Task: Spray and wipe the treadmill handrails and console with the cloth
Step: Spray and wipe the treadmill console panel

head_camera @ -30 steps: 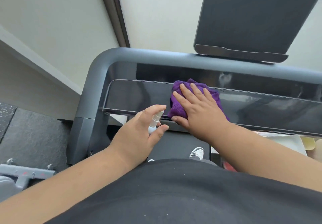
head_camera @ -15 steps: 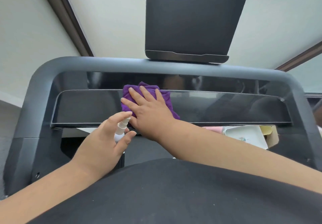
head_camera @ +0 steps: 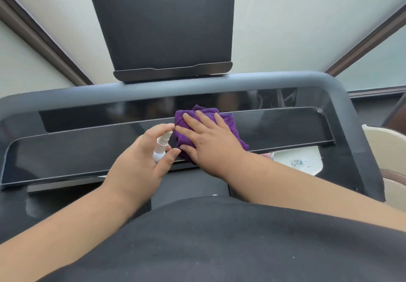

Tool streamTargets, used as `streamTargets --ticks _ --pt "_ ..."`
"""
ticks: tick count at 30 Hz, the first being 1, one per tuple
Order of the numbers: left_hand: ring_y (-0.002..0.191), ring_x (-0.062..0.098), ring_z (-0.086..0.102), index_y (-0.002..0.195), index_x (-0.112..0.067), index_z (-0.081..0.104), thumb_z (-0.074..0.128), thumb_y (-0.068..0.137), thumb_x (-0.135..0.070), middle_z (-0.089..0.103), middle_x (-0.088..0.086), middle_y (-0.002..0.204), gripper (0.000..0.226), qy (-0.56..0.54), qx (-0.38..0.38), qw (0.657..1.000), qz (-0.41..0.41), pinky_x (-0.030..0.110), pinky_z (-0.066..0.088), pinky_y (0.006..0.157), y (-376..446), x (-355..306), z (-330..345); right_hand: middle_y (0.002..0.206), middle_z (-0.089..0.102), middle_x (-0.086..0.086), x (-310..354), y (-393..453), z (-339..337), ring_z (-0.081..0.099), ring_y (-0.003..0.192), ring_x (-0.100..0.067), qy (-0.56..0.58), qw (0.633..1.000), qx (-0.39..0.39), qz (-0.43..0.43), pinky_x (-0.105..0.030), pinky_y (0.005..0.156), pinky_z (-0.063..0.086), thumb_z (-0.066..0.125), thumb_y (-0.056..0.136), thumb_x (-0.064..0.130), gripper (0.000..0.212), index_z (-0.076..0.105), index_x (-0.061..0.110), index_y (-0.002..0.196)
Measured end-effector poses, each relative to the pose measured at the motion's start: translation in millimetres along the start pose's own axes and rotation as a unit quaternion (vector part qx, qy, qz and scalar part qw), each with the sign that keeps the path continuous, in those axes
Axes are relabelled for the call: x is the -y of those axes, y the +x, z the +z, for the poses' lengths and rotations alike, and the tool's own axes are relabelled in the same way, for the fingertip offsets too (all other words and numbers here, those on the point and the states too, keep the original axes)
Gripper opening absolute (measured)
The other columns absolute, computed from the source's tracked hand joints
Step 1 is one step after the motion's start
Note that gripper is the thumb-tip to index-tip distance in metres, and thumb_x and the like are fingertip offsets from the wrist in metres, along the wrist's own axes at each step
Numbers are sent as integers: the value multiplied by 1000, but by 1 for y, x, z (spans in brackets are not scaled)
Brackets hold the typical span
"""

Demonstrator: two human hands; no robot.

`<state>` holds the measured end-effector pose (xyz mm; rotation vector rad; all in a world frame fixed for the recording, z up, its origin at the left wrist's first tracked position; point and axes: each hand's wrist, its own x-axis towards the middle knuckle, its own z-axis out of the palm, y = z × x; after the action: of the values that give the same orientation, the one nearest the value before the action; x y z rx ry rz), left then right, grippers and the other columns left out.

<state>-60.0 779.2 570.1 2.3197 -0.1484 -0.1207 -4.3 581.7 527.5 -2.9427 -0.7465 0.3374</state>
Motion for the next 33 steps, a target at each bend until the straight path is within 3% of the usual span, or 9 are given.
streamTargets --ticks 6,13,23,31,33 --pt "71 1 60 124 -70 32 45 82 -67 63 -18 99 44 11 24 1000 4 21 41 72 16 -41 39 163 22 6 -67 -37 -1 16 151 -23 9 999 -7 38 -53 119 14 21 96 61 60 34 39 150" --pt "79 -6 56 122 -74 29 44 82 -68 61 -19 101 43 29 44 998 25 12 37 71 30 -78 75 162 25 8 -130 -71 -1 19 150 -23 15 996 -15 91 -52 119 16 25 97 60 57 35 40 150" --pt "80 -3 56 125 -73 28 43 84 -68 60 -22 98 44 44 63 997 33 15 38 70 32 -96 100 162 25 8 -204 -120 -5 19 150 -21 4 980 -36 197 -47 118 19 33 101 54 50 41 39 148" --pt "77 1 57 127 -71 29 44 85 -67 60 -22 96 45 42 36 998 15 19 41 69 21 -89 89 149 49 -4 -204 -130 1 43 138 -29 2 966 -115 230 -45 109 35 52 99 41 40 62 25 134" --pt "77 2 57 127 -71 29 43 84 -67 60 -22 96 45 41 27 999 6 20 41 69 18 -88 85 143 56 -3 -200 -132 3 50 131 -29 14 956 -159 245 -38 106 31 56 98 39 32 69 26 125"
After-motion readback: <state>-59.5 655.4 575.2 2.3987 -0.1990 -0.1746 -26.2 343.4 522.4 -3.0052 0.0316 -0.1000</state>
